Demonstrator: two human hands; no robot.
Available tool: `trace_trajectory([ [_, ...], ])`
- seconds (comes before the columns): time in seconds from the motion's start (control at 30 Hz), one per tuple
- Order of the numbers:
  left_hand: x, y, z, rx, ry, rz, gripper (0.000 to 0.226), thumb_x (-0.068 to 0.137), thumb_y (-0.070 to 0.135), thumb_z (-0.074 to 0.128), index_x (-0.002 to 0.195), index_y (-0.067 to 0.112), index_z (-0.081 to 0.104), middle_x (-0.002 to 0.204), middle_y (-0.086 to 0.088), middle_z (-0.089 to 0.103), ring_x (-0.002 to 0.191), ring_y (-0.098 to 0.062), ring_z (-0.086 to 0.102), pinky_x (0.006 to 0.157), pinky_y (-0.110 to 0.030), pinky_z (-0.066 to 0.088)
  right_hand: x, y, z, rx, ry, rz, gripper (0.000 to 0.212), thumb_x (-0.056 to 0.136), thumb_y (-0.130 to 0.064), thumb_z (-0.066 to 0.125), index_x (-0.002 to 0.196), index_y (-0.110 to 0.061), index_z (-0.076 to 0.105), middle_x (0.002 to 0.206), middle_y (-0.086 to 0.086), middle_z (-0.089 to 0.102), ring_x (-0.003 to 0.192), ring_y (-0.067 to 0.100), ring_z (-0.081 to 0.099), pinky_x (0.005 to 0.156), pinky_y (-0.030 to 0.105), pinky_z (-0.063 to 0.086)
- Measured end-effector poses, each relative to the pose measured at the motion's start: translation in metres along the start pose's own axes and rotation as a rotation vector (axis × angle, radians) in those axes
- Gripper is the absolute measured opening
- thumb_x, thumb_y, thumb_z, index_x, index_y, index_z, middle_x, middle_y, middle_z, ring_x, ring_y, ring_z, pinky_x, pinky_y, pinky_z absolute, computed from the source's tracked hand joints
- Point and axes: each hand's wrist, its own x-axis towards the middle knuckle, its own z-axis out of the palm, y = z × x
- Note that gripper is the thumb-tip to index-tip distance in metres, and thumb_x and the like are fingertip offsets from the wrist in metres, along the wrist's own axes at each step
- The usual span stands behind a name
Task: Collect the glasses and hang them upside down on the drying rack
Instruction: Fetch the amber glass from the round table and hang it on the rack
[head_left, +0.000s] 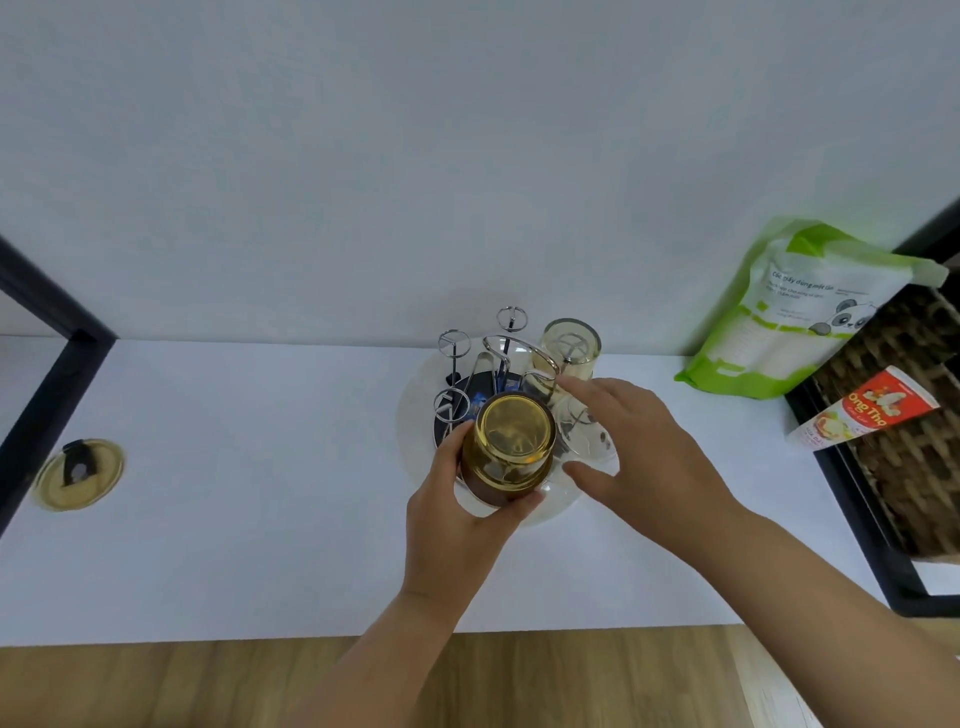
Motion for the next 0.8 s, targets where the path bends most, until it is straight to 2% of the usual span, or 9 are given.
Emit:
trace_trajectory([
  [0.17, 0.001, -0.01, 0.002, 0.007, -0.013, -0.031, 0.083, 0.07, 0.06, 0.09, 0.141, 0.039, 0.051, 0.13, 0.024, 0.065, 0.129, 0.0, 0.057, 0.097, -0.012, 0.048, 0.004, -0.001, 0.009, 0.009, 0.027, 0.049, 0.069, 0.085, -0.036, 0.082, 0.147, -0.034, 0.053, 0.15, -0.004, 0.05, 0.137, 0.021, 0.044, 0.097, 0.036, 0.05],
  [0.37, 0.001, -0.021, 0.004, 0.011, -0.036, -0.049, 0.082, 0.072, 0.055, 0.091, 0.141, 0.04, 0.05, 0.131, 0.022, 0.065, 0.13, -0.003, 0.057, 0.097, -0.01, 0.047, 0.011, 0.001, 0.016, -0.019, 0.015, 0.083, 0.075, 0.087, -0.038, 0.081, 0.154, -0.035, 0.048, 0.161, -0.004, 0.043, 0.146, 0.021, 0.036, 0.105, 0.036, 0.043],
  [0.6, 0.001, -0.035, 0.002, 0.042, -0.073, -0.077, 0.084, 0.073, 0.051, 0.091, 0.144, 0.04, 0.047, 0.133, 0.023, 0.064, 0.132, -0.004, 0.056, 0.104, -0.021, 0.05, 0.012, 0.004, 0.021, -0.054, 0.039, 0.066, 0.073, 0.087, -0.042, 0.079, 0.153, -0.036, 0.049, 0.158, -0.004, 0.046, 0.143, 0.021, 0.038, 0.101, 0.036, 0.045],
  [0.8, 0.006, -0.036, 0.003, 0.053, -0.097, -0.099, 0.084, 0.072, 0.051, 0.092, 0.142, 0.045, 0.046, 0.131, 0.026, 0.063, 0.129, 0.001, 0.055, 0.098, -0.008, 0.045, 0.012, 0.003, 0.023, -0.069, 0.051, 0.05, 0.073, 0.086, -0.042, 0.079, 0.153, -0.037, 0.049, 0.156, -0.004, 0.048, 0.141, 0.02, 0.037, 0.095, 0.036, 0.047],
])
